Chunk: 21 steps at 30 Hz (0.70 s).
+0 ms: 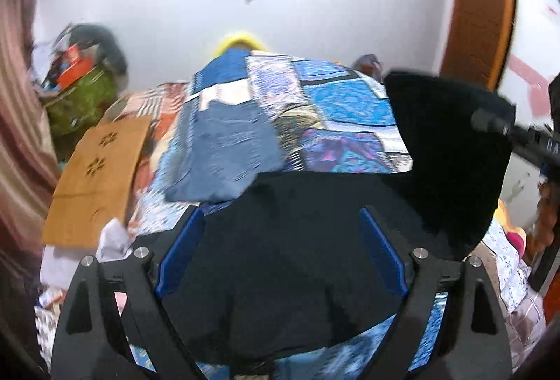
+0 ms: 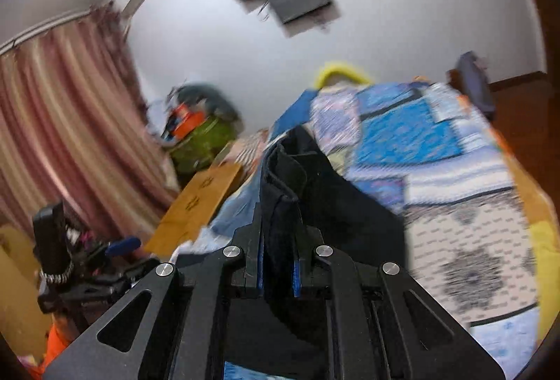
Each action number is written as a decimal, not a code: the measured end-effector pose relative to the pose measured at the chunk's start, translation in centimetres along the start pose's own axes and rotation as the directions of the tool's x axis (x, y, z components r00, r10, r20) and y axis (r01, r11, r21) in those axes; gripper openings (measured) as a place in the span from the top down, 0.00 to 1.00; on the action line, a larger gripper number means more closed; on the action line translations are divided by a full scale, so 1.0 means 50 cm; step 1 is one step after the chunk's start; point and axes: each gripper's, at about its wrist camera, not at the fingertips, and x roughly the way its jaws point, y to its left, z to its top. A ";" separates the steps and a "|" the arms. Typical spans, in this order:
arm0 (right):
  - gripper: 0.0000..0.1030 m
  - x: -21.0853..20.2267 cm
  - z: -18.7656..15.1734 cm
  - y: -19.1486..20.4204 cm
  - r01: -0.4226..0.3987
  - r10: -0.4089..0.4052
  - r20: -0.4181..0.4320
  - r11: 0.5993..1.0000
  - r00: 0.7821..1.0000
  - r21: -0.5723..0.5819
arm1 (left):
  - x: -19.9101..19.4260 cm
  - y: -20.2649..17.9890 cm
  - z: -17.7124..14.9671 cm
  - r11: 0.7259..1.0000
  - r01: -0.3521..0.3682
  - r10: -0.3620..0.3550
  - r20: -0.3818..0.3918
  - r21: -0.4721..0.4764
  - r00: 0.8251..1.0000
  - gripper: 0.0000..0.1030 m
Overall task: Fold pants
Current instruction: 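Fold the pants corner over with the right gripper and release it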
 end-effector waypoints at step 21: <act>0.55 0.143 -0.139 0.084 -0.113 0.034 -0.360 0.973 0.932 -0.200 | 0.039 0.010 -0.013 0.999 0.023 -0.025 -0.058 -0.037 0.998 0.13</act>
